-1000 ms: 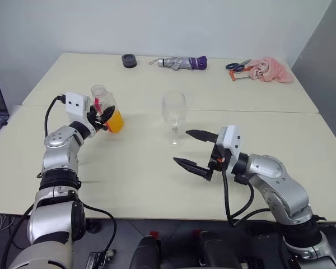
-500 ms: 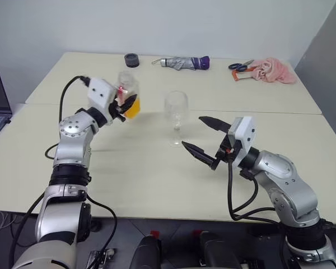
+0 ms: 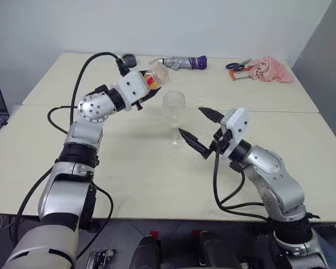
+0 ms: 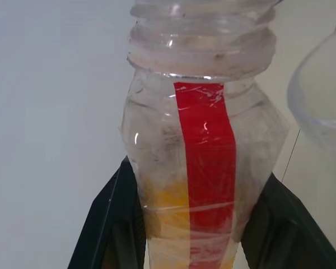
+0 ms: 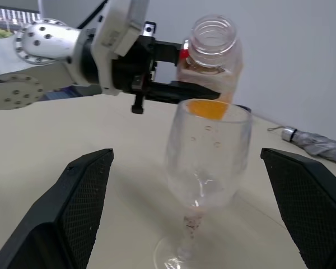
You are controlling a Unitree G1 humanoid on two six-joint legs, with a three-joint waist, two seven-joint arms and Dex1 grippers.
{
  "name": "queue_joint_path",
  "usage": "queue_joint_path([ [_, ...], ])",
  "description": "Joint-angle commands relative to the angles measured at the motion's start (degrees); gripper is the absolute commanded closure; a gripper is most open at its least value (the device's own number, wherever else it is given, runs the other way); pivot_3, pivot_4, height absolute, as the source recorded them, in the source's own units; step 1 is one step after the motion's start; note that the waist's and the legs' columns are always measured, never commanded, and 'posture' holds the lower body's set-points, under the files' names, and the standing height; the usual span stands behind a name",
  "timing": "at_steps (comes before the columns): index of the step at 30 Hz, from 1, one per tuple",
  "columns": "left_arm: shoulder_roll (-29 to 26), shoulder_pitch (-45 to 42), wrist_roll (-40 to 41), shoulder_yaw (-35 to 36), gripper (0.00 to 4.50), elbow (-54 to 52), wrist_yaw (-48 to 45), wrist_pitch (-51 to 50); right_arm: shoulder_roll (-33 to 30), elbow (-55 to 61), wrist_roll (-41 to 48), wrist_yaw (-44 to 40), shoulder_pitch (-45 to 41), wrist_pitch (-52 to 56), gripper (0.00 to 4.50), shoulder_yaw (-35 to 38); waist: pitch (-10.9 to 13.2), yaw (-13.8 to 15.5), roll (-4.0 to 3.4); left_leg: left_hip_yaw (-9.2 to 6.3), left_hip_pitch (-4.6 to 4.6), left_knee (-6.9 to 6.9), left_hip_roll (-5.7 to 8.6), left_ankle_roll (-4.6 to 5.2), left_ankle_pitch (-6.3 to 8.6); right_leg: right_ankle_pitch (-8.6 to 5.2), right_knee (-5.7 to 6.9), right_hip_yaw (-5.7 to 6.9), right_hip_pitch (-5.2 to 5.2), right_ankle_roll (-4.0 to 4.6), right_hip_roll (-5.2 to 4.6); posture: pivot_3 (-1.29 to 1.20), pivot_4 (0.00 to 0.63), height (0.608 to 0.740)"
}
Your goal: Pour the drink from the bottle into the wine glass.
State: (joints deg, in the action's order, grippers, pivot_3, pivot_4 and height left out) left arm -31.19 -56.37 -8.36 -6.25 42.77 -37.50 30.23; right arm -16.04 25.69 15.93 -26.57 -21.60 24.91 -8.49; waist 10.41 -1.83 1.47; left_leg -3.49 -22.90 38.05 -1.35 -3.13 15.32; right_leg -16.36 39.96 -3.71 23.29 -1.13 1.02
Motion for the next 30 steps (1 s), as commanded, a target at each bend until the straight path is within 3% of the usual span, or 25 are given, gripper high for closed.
queue_joint_path([
  [1,-1.61,-4.48,-3.39,-0.18,2.79,2.22,4.63,7.14,1.18,0.97,0.42,1.32,-1.30,1.33,0.00,0.23,0.00,0.00,0.00,-0.01,-0.02,0.00,0.00,0.00,0.00,0.00,-0.01,0.01,0.02,0.00,0.00,0.00,0.150,0.740],
  [15,-5.98,-10.49,-17.11,-5.85,2.79,11.48,16.86,21.32,0.02,3.72,2.39,-1.33,0.95,-0.28,0.00,1.78,0.00,-0.01,0.00,0.02,-0.04,-0.02,0.05,0.01,0.01,0.00,-0.02,0.01,0.03,0.00,-0.04,0.00,0.150,0.740],
  [30,-7.99,-15.03,-26.85,-10.59,2.79,15.33,28.34,23.81,-1.05,5.86,2.94,-0.39,3.15,0.66,0.00,2.28,0.00,-0.05,0.00,0.03,-0.03,-0.03,0.05,0.01,0.00,0.00,0.00,0.02,0.03,0.00,-0.04,0.00,0.150,0.740],
])
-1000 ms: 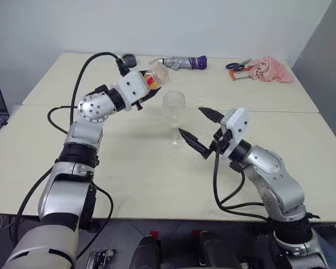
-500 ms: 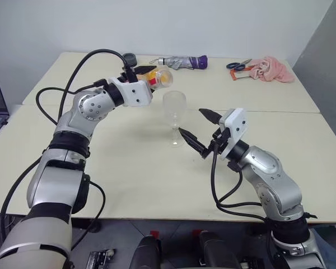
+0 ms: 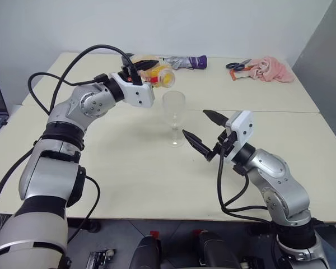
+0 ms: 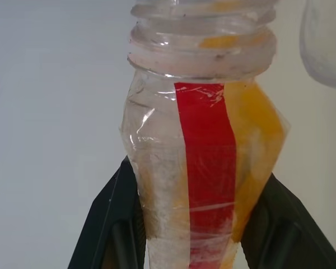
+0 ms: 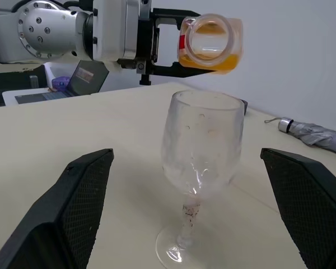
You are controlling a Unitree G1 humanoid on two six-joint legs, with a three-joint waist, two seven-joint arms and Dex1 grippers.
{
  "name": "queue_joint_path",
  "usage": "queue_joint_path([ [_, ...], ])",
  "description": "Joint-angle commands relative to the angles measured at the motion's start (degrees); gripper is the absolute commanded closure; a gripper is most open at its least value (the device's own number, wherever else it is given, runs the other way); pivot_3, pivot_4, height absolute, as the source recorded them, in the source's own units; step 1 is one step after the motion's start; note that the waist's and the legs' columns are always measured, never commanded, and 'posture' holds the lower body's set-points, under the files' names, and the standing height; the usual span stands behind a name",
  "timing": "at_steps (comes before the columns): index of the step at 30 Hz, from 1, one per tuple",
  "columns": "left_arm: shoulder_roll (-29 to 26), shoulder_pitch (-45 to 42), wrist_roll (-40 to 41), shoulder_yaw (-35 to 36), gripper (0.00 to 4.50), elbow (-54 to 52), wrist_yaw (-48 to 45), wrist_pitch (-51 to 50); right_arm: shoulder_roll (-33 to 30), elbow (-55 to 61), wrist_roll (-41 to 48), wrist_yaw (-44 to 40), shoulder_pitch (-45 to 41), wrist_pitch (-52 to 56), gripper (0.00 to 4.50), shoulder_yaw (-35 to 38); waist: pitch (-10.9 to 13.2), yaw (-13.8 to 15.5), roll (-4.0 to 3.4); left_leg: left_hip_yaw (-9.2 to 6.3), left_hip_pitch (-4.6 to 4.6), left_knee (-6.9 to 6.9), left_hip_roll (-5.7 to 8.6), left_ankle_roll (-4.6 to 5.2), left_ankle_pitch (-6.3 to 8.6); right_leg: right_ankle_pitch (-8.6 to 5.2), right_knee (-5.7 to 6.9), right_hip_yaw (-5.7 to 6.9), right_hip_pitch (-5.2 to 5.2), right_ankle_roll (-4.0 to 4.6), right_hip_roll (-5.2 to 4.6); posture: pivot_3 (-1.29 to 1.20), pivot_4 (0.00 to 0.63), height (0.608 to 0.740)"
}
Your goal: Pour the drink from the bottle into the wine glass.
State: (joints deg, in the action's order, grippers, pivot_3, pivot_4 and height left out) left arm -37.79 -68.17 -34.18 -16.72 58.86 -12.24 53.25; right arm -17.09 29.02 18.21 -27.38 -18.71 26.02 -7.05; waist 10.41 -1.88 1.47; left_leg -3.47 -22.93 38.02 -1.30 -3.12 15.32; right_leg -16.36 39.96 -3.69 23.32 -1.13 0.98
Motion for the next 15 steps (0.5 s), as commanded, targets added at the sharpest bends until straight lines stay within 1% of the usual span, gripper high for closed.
queue_joint_path([
  [1,-1.57,-3.57,-2.00,-0.60,2.79,-0.76,4.13,0.65,0.05,2.66,0.67,0.55,0.39,-0.40,0.00,0.85,0.00,0.02,0.00,0.00,0.00,0.00,0.00,0.00,0.00,0.00,0.00,-0.01,0.00,0.00,0.00,0.00,0.150,0.740],
  [15,-2.78,-7.50,-9.63,-5.29,2.79,1.09,13.92,-0.56,0.72,3.80,0.32,2.06,1.89,-0.62,0.00,0.43,0.00,0.03,0.00,0.01,0.00,0.00,0.02,0.00,0.00,0.00,0.00,-0.01,0.00,0.00,-0.02,0.00,0.150,0.740],
])
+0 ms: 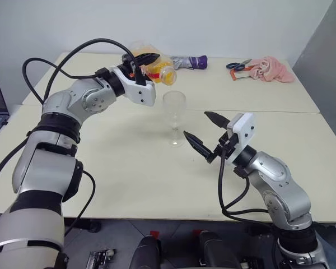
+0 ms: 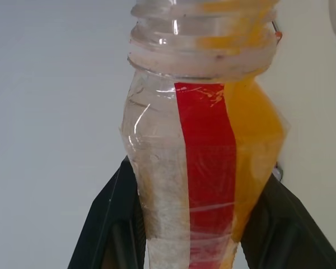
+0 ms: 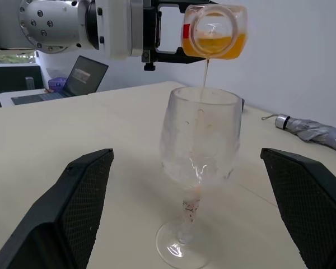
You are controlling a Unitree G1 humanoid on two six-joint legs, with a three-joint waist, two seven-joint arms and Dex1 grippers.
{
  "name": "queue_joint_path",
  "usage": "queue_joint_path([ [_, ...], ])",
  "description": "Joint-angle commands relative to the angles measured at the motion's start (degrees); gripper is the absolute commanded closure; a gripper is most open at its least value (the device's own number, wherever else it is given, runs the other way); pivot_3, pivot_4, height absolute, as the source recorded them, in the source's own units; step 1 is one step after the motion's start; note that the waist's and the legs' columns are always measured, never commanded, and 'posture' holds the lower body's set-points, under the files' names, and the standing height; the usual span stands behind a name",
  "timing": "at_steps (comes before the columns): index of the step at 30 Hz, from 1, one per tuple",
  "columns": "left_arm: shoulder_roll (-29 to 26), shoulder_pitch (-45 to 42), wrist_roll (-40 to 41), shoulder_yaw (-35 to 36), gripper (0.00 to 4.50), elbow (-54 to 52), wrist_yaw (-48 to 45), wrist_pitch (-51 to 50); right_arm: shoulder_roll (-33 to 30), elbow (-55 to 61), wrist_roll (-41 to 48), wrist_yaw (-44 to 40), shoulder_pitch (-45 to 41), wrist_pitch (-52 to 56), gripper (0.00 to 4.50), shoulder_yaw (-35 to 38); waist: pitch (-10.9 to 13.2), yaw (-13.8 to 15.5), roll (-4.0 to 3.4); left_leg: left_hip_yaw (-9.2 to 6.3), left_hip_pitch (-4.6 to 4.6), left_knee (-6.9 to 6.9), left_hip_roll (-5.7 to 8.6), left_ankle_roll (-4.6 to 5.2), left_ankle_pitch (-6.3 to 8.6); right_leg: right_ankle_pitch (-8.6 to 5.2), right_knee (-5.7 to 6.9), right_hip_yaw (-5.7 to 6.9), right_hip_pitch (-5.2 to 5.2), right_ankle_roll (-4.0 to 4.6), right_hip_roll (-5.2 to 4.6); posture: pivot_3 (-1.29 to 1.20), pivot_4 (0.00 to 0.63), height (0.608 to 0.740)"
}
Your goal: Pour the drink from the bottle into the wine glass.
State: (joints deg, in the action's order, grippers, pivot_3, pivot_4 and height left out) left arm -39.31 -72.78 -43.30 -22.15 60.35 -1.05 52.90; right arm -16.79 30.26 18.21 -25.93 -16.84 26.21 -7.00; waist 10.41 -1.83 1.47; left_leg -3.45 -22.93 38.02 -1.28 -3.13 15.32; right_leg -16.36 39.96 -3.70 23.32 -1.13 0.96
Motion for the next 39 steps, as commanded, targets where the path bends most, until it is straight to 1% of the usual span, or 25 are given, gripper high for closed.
queue_joint_path([
  [1,-1.29,-3.09,-0.82,-0.13,2.79,-0.22,3.17,-0.23,0.47,2.56,0.30,0.65,0.06,-0.87,0.00,0.32,0.00,-0.01,0.00,0.00,0.00,0.00,0.00,0.00,0.00,0.00,0.00,0.00,0.00,0.00,0.00,0.00,0.150,0.740],
  [22,-1.78,-6.40,-3.36,-3.14,2.79,3.26,7.42,-0.75,1.79,4.28,-3.37,2.11,4.36,-5.23,0.00,-3.27,0.00,0.01,0.00,0.01,0.01,0.01,0.02,0.00,0.00,0.00,0.01,0.00,0.00,0.00,-0.01,0.00,0.150,0.740],
  [39,-1.53,-8.14,-5.24,-5.41,2.79,4.78,10.03,-1.36,3.58,3.79,-4.69,3.27,3.46,-4.87,0.00,-5.27,0.00,0.00,0.00,0.01,0.01,0.02,0.02,-0.01,0.00,0.00,0.02,0.00,0.00,0.00,-0.02,0.00,0.150,0.740],
])
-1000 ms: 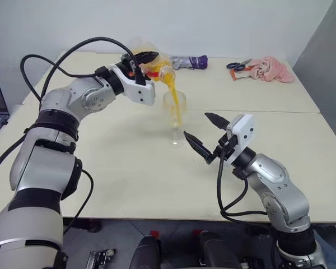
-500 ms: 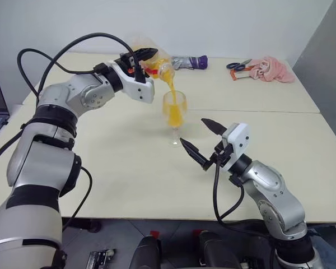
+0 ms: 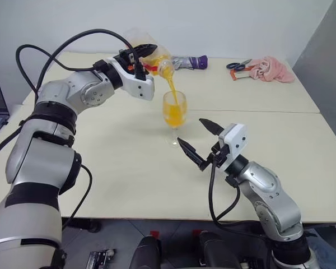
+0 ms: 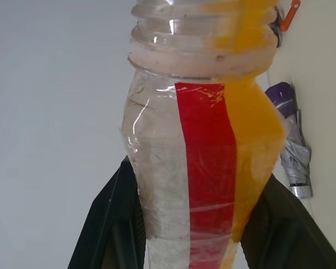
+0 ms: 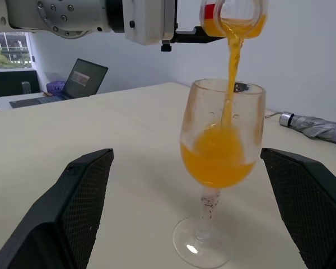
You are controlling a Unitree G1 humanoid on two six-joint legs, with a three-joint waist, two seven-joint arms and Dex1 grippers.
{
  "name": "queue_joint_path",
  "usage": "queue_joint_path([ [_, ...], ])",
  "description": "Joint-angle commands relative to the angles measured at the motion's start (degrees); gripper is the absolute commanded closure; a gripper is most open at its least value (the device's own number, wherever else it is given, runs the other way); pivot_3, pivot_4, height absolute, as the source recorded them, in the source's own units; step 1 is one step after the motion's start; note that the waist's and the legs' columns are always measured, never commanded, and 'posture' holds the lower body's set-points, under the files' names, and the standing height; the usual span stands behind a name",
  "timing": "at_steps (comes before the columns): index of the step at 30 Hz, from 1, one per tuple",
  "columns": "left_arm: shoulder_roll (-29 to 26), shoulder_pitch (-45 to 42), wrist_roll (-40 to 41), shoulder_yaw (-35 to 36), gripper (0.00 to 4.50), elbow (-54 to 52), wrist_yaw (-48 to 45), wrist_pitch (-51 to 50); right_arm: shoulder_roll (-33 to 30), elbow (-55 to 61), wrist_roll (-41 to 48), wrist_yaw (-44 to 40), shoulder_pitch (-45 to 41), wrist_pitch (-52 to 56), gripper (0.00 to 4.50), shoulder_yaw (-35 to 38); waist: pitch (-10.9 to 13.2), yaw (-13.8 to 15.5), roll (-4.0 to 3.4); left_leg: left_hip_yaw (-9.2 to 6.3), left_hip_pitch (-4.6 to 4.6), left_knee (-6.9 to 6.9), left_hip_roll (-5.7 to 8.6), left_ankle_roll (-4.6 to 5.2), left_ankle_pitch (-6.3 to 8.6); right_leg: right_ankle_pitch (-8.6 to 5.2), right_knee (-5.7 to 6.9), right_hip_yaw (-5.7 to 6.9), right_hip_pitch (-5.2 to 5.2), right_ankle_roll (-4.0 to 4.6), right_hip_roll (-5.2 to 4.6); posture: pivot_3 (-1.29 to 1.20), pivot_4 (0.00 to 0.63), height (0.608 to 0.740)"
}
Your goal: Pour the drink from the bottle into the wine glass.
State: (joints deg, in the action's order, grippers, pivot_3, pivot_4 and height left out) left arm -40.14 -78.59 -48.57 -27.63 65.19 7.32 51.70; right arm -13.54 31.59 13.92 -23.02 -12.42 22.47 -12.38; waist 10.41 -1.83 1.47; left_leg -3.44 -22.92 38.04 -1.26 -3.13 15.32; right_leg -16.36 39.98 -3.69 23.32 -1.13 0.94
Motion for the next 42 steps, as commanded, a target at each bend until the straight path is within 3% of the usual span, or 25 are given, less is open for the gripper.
queue_joint_path([
  [1,-0.69,-2.39,-0.02,-0.06,2.79,0.01,1.78,-0.17,0.37,2.43,-0.40,0.38,-0.99,-1.14,0.00,0.07,0.00,0.00,0.00,0.00,0.00,0.00,0.00,0.00,0.00,0.00,0.00,0.00,0.00,0.00,0.00,0.00,0.150,0.740],
  [31,-1.19,-3.79,-2.03,-2.01,2.79,0.51,4.48,-0.49,1.56,1.81,-1.20,0.02,-0.94,-1.01,0.00,-0.73,0.00,-0.01,0.00,0.00,0.00,0.01,0.01,0.00,0.00,0.00,0.02,0.00,0.00,0.00,-0.01,0.00,0.150,0.740],
  [42,1.10,-1.37,5.62,1.60,2.79,0.94,-1.72,0.05,1.60,1.59,-1.31,-0.07,-1.13,-0.94,0.00,-0.92,0.00,-0.01,0.00,0.00,0.00,0.03,0.02,0.00,0.00,0.00,0.03,0.00,0.00,0.00,-0.01,0.00,0.150,0.740],
])
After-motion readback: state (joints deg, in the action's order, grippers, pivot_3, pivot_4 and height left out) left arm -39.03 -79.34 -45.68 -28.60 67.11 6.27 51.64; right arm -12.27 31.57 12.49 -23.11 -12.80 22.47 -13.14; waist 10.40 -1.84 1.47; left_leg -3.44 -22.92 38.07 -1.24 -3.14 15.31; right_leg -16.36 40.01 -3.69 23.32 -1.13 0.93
